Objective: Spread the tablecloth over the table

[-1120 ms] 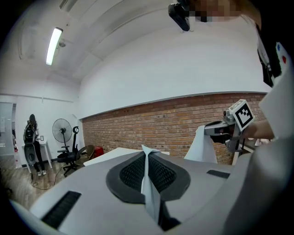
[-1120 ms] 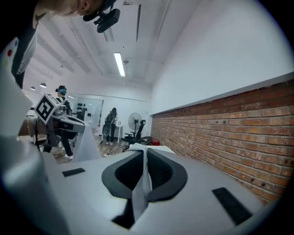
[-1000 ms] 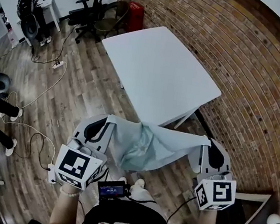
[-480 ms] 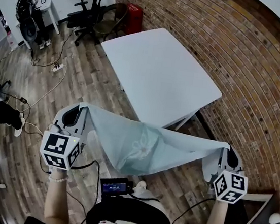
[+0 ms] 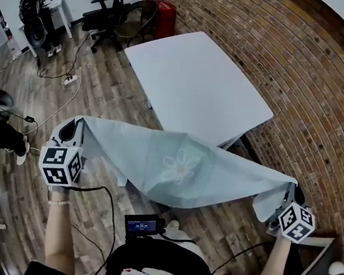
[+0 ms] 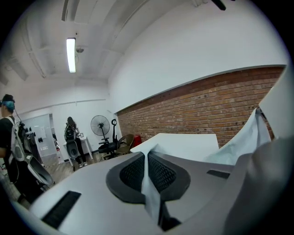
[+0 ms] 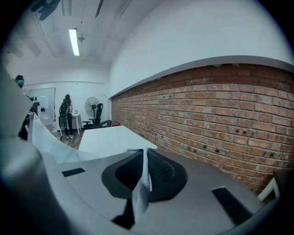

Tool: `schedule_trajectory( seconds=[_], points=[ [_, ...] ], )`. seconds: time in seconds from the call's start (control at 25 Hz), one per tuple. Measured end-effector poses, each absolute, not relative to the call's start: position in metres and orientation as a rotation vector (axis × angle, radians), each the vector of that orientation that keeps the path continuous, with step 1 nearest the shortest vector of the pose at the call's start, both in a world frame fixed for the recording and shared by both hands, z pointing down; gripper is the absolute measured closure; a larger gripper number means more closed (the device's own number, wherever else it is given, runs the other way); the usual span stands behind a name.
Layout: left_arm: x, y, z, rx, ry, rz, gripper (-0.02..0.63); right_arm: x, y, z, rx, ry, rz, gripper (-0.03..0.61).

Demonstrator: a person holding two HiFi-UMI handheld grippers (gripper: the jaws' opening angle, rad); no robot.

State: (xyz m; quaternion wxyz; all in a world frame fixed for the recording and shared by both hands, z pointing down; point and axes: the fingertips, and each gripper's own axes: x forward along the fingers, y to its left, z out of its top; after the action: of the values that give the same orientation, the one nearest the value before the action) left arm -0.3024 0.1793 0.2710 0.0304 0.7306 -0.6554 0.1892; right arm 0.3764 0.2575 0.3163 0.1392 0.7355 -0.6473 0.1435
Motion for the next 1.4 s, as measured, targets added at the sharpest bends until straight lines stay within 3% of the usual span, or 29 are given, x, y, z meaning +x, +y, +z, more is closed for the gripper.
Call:
schedule_trajectory(
  seconds=[0.6,1.4],
  points=[
    [-0.383,0.134,0.278,2.087,-2.115,0.514,0.6,0.456,0.243,0.294,2.308,-1.738,0.433,0.543],
    [-0.383,0.047,0.231,2.276,-2.111,0.499,0.6,0.462,0.2,0.208,2.465,-1.713,0.244,0.543]
  ],
)
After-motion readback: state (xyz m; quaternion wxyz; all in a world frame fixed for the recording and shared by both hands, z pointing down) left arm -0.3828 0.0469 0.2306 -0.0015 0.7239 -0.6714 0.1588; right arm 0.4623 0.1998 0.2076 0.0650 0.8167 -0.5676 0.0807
